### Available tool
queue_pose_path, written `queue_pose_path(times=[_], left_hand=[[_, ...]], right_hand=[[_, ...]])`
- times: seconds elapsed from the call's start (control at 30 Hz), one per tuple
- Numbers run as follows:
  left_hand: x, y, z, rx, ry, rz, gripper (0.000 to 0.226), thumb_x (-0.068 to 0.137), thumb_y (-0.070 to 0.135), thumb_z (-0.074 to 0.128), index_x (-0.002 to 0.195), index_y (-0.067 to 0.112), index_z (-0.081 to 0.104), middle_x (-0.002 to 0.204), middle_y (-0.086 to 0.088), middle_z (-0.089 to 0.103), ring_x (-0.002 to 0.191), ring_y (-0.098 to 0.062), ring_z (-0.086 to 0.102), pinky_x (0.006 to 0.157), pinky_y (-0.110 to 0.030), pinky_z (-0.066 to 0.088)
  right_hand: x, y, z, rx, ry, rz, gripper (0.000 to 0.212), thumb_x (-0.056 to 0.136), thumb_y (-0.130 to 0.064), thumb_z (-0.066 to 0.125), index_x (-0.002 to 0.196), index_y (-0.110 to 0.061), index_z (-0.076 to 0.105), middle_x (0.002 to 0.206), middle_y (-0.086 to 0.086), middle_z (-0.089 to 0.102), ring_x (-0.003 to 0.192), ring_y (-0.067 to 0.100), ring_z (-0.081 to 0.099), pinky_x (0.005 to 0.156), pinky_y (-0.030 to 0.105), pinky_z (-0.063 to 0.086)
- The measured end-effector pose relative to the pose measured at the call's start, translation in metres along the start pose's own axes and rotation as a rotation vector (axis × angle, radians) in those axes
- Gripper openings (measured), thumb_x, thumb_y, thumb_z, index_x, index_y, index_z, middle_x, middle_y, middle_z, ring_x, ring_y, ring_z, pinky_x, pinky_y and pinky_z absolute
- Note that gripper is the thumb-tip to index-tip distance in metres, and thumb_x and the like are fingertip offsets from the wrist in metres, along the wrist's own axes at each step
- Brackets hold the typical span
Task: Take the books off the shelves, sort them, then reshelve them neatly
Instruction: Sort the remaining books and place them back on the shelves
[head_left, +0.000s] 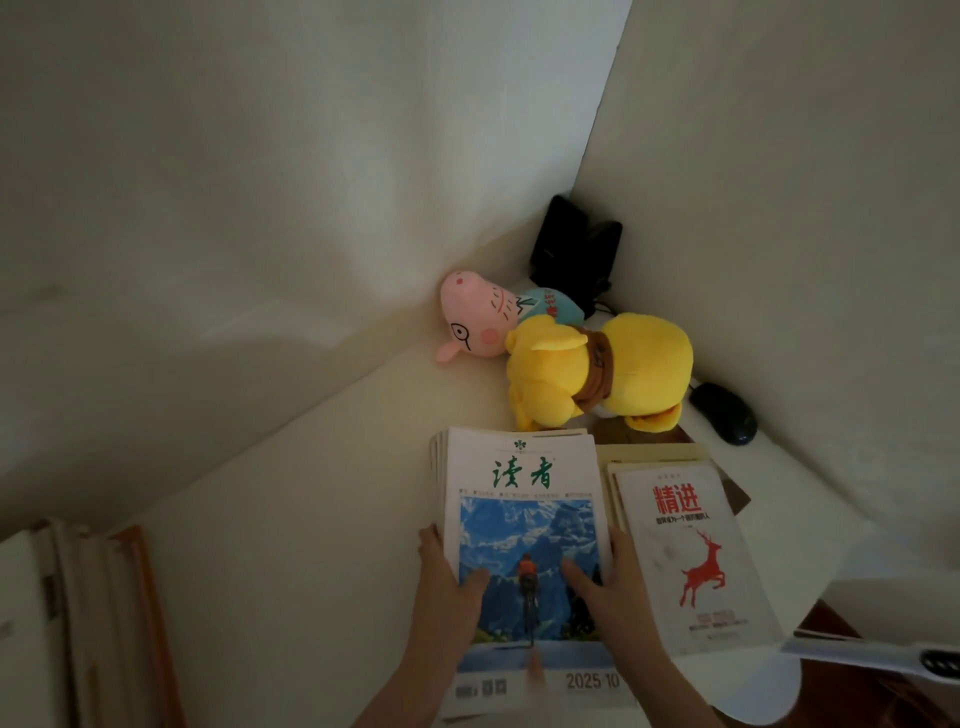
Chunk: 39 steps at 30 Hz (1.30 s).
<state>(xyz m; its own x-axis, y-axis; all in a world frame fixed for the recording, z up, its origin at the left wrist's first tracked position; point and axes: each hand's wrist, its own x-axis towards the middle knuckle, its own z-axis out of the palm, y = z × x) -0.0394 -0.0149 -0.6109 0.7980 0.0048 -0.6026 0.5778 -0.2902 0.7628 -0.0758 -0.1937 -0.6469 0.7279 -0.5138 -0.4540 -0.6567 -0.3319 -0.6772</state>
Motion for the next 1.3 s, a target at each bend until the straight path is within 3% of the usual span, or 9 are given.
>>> queue_pose_path(times=[0.13,0.33,0.47,0.6,0.7,0.8,1.0,1.13,1.3], left_hand=[[-0.009,0.004,0.012,-0.083,0.123,0.093,0.063,0.082,0.006,0.07,0.134,0.012,0.036,0.127,-0.002,0.051,0.116,-0.019,0.052,0.1,-0.032,0.044],[-0.003,0.021,0.006,-0.174,0.184,0.123,0.052,0.075,0.009,0.077,0.119,0.011,0.049,0.101,-0.006,0.059,0.081,-0.015,0.064,0.055,-0.013,0.051],[-0.009,0.021,0.0,-0.197,0.13,0.181,0.047,0.077,0.009,0.076,0.119,0.015,0.055,0.106,-0.009,0.061,0.085,-0.012,0.065,0.062,-0.014,0.052],[-0.036,0.026,-0.008,-0.214,0.041,0.249,0.048,0.075,0.004,0.077,0.115,0.019,0.055,0.1,-0.007,0.065,0.078,-0.007,0.066,0.061,-0.019,0.052],[-0.058,0.039,-0.012,-0.143,-0.031,0.35,0.052,0.066,0.029,0.082,0.11,0.03,0.054,0.095,0.007,0.065,0.08,-0.006,0.067,0.066,-0.025,0.056],[-0.072,0.061,-0.019,-0.182,-0.105,0.407,0.055,0.059,0.032,0.076,0.109,0.025,0.054,0.094,0.015,0.063,0.085,-0.006,0.068,0.068,-0.023,0.054],[-0.063,0.091,-0.035,-0.238,-0.051,0.52,0.04,0.082,0.009,0.07,0.108,0.026,0.045,0.097,0.015,0.067,0.088,0.009,0.062,0.066,-0.008,0.049],[-0.048,0.078,-0.031,-0.185,-0.057,0.498,0.054,0.08,-0.001,0.07,0.119,0.021,0.04,0.107,0.013,0.053,0.089,0.021,0.056,0.07,-0.001,0.044],[-0.03,0.062,-0.023,-0.176,0.017,0.443,0.063,0.073,-0.01,0.072,0.115,0.028,0.044,0.107,0.014,0.056,0.089,0.018,0.058,0.069,-0.002,0.045]], right_hand=[[-0.001,-0.004,-0.002,0.091,-0.033,-0.007,0.069,0.082,-0.025,0.074,0.14,-0.013,0.038,0.134,0.006,0.053,0.122,0.027,0.052,0.1,0.052,0.046],[0.004,0.004,-0.002,0.035,-0.033,-0.041,0.098,0.065,-0.064,0.073,0.143,-0.02,0.034,0.146,0.009,0.043,0.134,0.031,0.041,0.109,0.055,0.036],[0.003,-0.004,-0.014,-0.04,-0.075,-0.094,0.082,0.08,-0.035,0.075,0.146,-0.015,0.03,0.149,0.006,0.037,0.137,0.029,0.035,0.115,0.047,0.027],[0.004,-0.016,-0.044,0.268,-0.29,-0.07,0.084,0.068,-0.021,0.085,0.131,-0.029,0.028,0.124,-0.002,0.058,0.106,0.011,0.059,0.086,0.031,0.052],[0.0,-0.031,-0.074,0.45,-0.437,-0.099,0.115,0.038,-0.032,0.098,0.13,-0.039,0.029,0.113,-0.006,0.069,0.104,0.017,0.067,0.086,0.039,0.056],[-0.011,-0.052,-0.096,0.454,-0.485,-0.209,0.113,0.023,-0.048,0.097,0.123,-0.029,0.046,0.109,-0.007,0.071,0.105,0.018,0.067,0.086,0.034,0.057],[-0.013,-0.086,-0.104,0.407,-0.285,-0.405,0.068,0.069,0.01,0.074,0.118,-0.027,0.046,0.103,-0.016,0.07,0.097,0.003,0.066,0.076,0.019,0.055],[-0.007,-0.069,-0.079,0.311,-0.234,-0.361,0.072,0.069,-0.026,0.083,0.13,-0.018,0.044,0.119,-0.001,0.063,0.113,0.015,0.06,0.096,0.038,0.052],[-0.002,-0.056,-0.068,0.297,-0.246,-0.323,0.069,0.079,-0.015,0.073,0.138,-0.013,0.039,0.124,0.0,0.059,0.116,0.012,0.057,0.083,0.01,0.05]])
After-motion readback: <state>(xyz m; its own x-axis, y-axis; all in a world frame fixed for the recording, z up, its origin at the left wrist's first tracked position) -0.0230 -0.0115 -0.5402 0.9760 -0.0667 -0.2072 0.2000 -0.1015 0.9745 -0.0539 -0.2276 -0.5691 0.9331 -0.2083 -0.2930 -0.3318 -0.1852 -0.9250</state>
